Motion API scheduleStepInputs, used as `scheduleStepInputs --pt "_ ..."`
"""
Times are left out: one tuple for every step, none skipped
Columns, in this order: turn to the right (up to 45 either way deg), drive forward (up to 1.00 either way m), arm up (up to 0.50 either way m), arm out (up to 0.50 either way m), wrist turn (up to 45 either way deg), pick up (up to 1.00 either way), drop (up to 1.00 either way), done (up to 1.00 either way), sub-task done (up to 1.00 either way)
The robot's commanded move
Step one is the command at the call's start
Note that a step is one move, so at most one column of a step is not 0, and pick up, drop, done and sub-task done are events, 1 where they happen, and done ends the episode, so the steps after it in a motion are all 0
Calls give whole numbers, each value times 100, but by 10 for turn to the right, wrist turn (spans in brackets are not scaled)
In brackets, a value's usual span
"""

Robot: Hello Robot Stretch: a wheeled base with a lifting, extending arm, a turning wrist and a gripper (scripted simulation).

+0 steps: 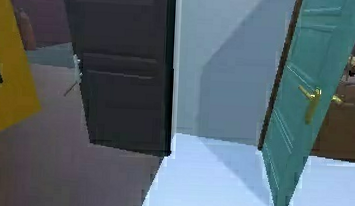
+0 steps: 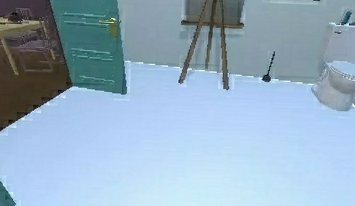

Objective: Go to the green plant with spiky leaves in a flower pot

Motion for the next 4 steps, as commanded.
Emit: scheduleStepInputs --pt "450 0 0 0 0 0 0 0 0" --pt "30 0 0 0 0 0 0 0 0" --pt "0 5 0 0 0 0 0 0 0" --pt "-450 0 0 0 0 0 0 0 0"
